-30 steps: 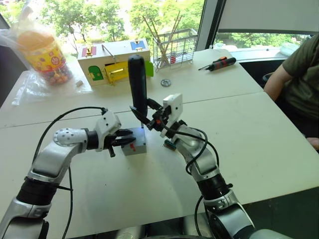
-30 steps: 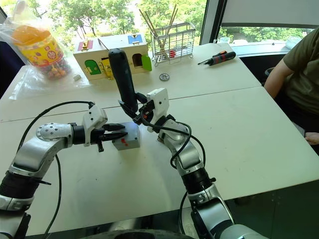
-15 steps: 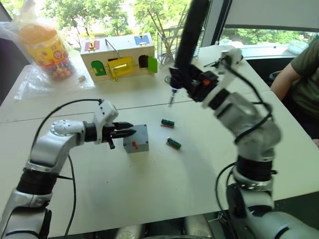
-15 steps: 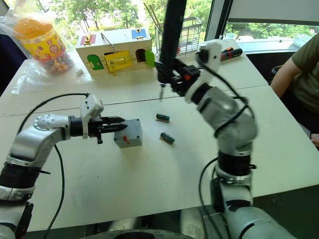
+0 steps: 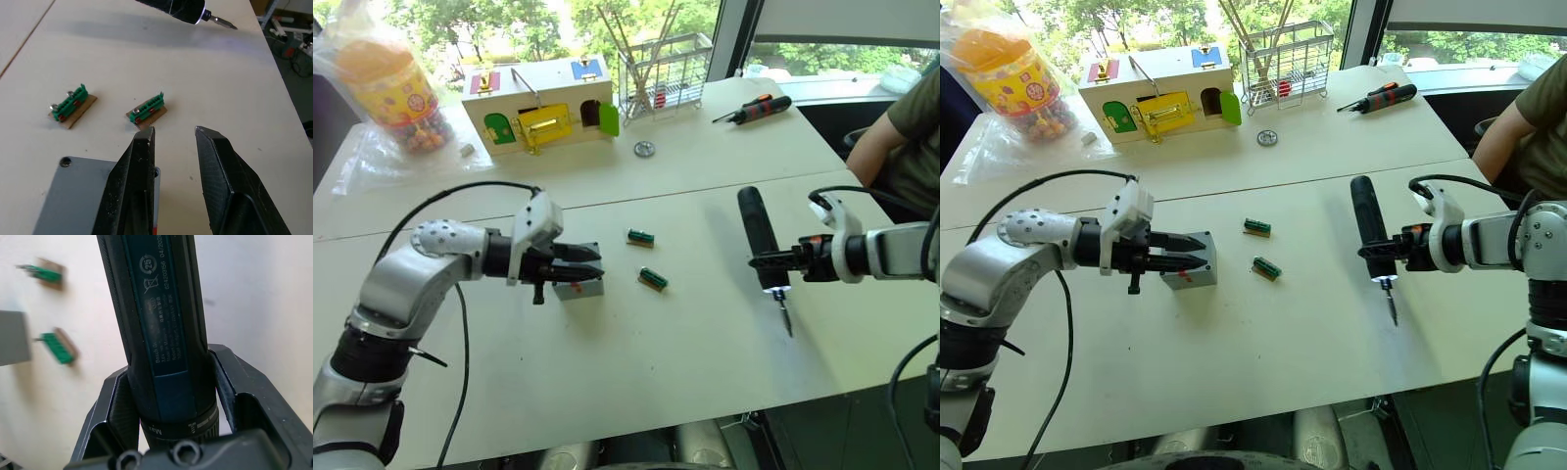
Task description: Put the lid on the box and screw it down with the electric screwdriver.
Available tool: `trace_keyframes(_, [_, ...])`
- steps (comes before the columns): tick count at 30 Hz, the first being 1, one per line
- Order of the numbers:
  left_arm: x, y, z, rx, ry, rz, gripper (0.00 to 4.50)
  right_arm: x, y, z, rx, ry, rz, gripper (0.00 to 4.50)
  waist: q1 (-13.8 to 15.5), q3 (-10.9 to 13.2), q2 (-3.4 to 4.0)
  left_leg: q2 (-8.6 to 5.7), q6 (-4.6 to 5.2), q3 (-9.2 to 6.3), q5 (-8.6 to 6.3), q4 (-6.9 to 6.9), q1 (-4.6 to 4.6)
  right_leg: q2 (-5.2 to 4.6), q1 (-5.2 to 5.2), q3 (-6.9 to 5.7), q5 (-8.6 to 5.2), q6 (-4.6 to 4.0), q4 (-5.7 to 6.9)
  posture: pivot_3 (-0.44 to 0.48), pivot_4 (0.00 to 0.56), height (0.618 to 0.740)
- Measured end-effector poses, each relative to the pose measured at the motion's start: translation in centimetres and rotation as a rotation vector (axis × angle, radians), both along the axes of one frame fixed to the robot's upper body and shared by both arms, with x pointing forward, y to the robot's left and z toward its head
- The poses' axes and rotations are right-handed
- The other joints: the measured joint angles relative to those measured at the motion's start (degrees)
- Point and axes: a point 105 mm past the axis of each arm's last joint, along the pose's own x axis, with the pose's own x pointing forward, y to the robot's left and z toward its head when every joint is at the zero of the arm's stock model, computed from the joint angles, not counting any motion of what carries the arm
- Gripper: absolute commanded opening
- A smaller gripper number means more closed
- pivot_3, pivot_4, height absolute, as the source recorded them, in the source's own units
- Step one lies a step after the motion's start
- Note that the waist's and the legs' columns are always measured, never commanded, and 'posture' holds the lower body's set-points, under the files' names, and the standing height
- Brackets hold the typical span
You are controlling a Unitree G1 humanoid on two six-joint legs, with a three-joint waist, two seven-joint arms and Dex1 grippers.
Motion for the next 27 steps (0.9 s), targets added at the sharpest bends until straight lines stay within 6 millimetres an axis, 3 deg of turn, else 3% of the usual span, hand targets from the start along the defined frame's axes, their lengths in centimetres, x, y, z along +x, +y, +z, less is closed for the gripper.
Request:
trace_keyframes(3, [-0.4,-0.5,-0.9,-0.002,0.020,-0.011,1.27,0.0,-0.7,-1.2,-0.059,0.071,-0.020,1.86,0.0,0.0,-0.06,0.00,-0.01,0.00,0.00,0.02,-0.10,0.01,-0.11,0.00,0.00,0.00,0.03,0.000,0.150,0.740])
trace_keyframes(9, [-0.4,-0.8,-1.5,-0.006,-0.002,0.007,1.27,0.8,-1.0,-1.1,-0.108,0.096,-0.013,1.86,0.2,0.1,-0.10,-0.01,-0.02,0.00,0.01,0.12,-0.15,0.01,-0.15,0.00,0.01,0.00,0.04,0.000,0.150,0.740])
trace_keyframes(11, [-0.5,-0.9,-1.9,-0.003,0.006,0.009,1.33,1.0,-1.1,-1.2,-0.125,0.096,-0.006,2.87,0.3,0.1,-0.15,-0.01,-0.02,-0.01,0.01,0.15,-0.15,0.01,-0.13,-0.02,0.02,0.00,0.04,0.000,0.150,0.740])
trace_keyframes(15, [-0.4,-0.9,-1.9,0.001,-0.004,0.012,1.33,1.5,-1.1,-1.0,-0.179,0.047,0.040,4.26,0.4,0.1,-0.17,-0.02,0.03,-0.03,-0.03,0.39,-0.15,0.02,0.01,-0.05,0.03,-0.01,0.04,0.000,0.150,0.740])
trace_keyframes(16, [-0.3,-0.7,-1.8,0.001,-0.011,0.014,1.33,1.6,-1.1,-1.0,-0.197,0.034,0.051,4.46,0.4,0.1,-0.18,-0.04,0.05,-0.03,-0.04,0.45,-0.15,0.03,0.04,-0.06,0.03,-0.01,0.04,0.000,0.150,0.740])
trace_keyframes(20, [0.8,0.9,-1.9,0.031,-0.025,0.082,1.33,2.7,-1.1,-0.6,-0.235,-0.035,0.053,4.46,0.4,0.1,-0.17,-0.09,0.09,-0.03,-0.07,0.55,-0.16,0.03,0.08,-0.06,0.03,-0.01,0.04,0.000,0.150,0.740])
trace_keyframes(22, [1.7,2.1,-1.6,0.039,-0.033,0.129,1.33,3.8,-0.6,0.5,-0.241,-0.127,0.081,4.46,0.4,0.1,-0.15,-0.08,0.09,-0.03,-0.07,0.53,-0.21,0.04,-0.04,-0.07,0.03,-0.01,0.08,0.000,0.150,0.740])
trace_keyframes(25, [3.6,4.8,-0.3,0.047,-0.071,0.229,1.33,5.5,1.9,3.9,-0.263,-0.394,0.217,4.46,0.2,0.1,-0.15,-0.04,0.07,-0.02,-0.07,0.46,-0.32,0.05,-0.28,-0.07,0.03,0.01,0.20,0.000,0.150,0.740])
trace_keyframes(27, [4.9,6.8,0.6,0.050,-0.097,0.305,1.33,5.5,5.8,6.3,-0.202,-0.584,0.359,4.46,-0.1,0.1,-0.15,0.02,0.05,-0.02,-0.05,0.37,-0.32,0.06,-0.37,-0.06,0.03,0.01,0.24,0.000,0.150,0.740])
